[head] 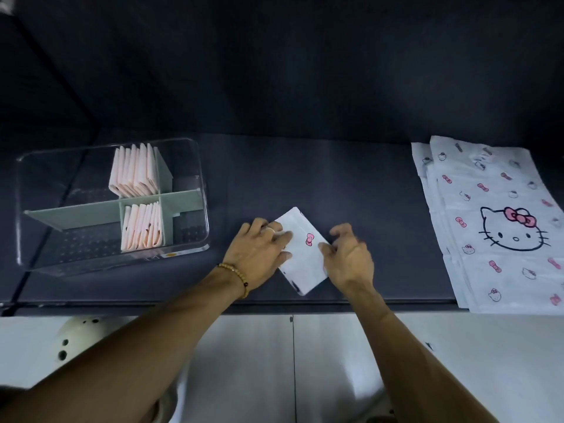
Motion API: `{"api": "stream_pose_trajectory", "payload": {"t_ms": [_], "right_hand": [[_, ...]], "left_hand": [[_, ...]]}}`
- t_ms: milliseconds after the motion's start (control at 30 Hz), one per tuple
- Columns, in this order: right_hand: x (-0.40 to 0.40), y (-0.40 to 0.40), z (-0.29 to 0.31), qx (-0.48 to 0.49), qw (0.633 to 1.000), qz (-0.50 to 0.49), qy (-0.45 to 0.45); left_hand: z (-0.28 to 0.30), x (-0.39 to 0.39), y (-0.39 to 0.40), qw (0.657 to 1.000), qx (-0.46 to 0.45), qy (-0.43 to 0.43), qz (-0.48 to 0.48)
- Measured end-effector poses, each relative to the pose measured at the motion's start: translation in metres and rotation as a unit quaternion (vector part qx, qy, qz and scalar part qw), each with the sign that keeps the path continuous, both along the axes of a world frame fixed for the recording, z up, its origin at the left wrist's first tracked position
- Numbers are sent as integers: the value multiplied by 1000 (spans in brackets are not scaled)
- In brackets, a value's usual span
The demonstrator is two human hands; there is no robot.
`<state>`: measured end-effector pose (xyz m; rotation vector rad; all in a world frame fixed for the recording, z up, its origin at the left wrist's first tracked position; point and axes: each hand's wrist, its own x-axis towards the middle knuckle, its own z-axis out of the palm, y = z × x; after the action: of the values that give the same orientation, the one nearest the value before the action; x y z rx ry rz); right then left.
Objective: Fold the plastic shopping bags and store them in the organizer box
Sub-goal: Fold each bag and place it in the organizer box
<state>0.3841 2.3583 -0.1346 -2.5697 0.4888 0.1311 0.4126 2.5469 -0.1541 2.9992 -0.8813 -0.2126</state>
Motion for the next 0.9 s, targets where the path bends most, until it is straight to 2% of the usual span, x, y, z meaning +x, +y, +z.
{"api": "stream_pose_trajectory", "payload": {"t_ms": [67, 133, 267, 367, 433, 467, 533, 567, 633, 900], "right_hand": [[-10, -1, 1, -118, 986, 35, -114], [-27, 4, -3, -191, 962, 110, -163], [-62, 3, -29, -162, 968, 186, -34], [-67, -6, -36, -146, 965, 217, -14], [-65, -8, -35, -152, 960, 234, -11], [-65, -9, -34, -154, 959, 240, 0], [-64, -9, -34, -157, 957, 243, 26], [-64, -9, -34, -163, 955, 245, 34], [-63, -9, -35, -167, 953, 250, 36], [-64, -13, -36, -155, 956, 247, 26]], "left_hand": [[1, -14, -6, 999, 0, -48, 24], [0, -26, -8, 995, -21, -75, 60], [0, -40, -6, 988, -29, -96, 117], [4, -42, -5, 987, -23, -87, 132], [6, -38, -11, 992, -28, -91, 88], [5, -35, -18, 995, -37, -85, 35], [0, -28, -38, 994, -58, -34, -83], [-2, -25, -49, 992, -64, 3, -111], [-10, -22, -62, 992, -56, 30, -105], [-19, -8, -39, 992, -28, 5, -121]]}}
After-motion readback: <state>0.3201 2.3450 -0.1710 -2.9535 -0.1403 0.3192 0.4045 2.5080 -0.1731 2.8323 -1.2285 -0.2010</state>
